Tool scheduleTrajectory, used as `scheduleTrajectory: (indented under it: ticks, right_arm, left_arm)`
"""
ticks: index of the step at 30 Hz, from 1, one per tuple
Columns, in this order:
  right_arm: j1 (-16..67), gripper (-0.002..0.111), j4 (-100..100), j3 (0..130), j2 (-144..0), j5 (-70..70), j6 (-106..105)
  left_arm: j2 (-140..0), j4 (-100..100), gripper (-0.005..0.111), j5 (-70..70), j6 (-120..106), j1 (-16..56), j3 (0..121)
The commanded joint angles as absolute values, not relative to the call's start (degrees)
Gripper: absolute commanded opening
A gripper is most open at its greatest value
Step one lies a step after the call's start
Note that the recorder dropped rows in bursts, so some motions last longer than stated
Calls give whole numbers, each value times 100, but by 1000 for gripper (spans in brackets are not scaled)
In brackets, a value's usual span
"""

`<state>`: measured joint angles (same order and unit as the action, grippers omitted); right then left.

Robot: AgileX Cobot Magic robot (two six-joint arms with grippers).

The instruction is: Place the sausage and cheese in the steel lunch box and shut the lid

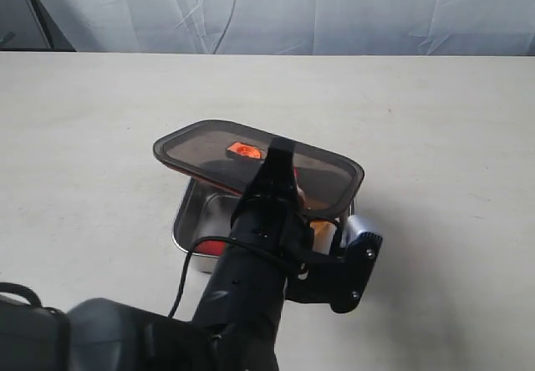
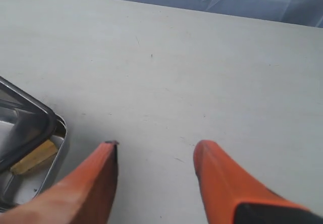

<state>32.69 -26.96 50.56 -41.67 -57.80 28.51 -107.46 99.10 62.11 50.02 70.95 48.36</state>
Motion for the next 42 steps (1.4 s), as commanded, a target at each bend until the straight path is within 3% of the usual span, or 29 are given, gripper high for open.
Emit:
scheduleTrajectory:
  ticks: [1, 15, 18, 24, 28, 32, 42]
  right_arm:
    - [3271, 49, -2804, 5037, -4086, -5769, 2883]
    - [3271, 49, -2804, 5037, -4052, -5745, 2894]
    - [3271, 49, -2804, 5037, -4052, -5733, 2894]
    - [3271, 49, -2827, 5021, -4052, -5709, 2894]
    - [3271, 49, -2856, 5003, -4052, -5675, 2894]
    - [3271, 49, -2856, 5003, -4052, -5664, 2894]
    - [3271, 49, -2787, 5003, -4052, -5623, 2894]
  left_arm:
    - [-11059, 9995, 0, 6601, 4924, 7142, 4910]
    - [-11335, 9995, 1, 6722, 5417, 7146, 4920]
    - [-11335, 9995, 9, 6611, 5405, 7146, 4920]
    - [-11335, 9995, 39, 6393, 5396, 7155, 4920]
    - [-11335, 9995, 49, 6441, 5396, 7155, 4920]
    - [-11335, 9995, 54, 6431, 5382, 7155, 4920]
    - [-11335, 9995, 54, 6434, 5343, 7535, 4920]
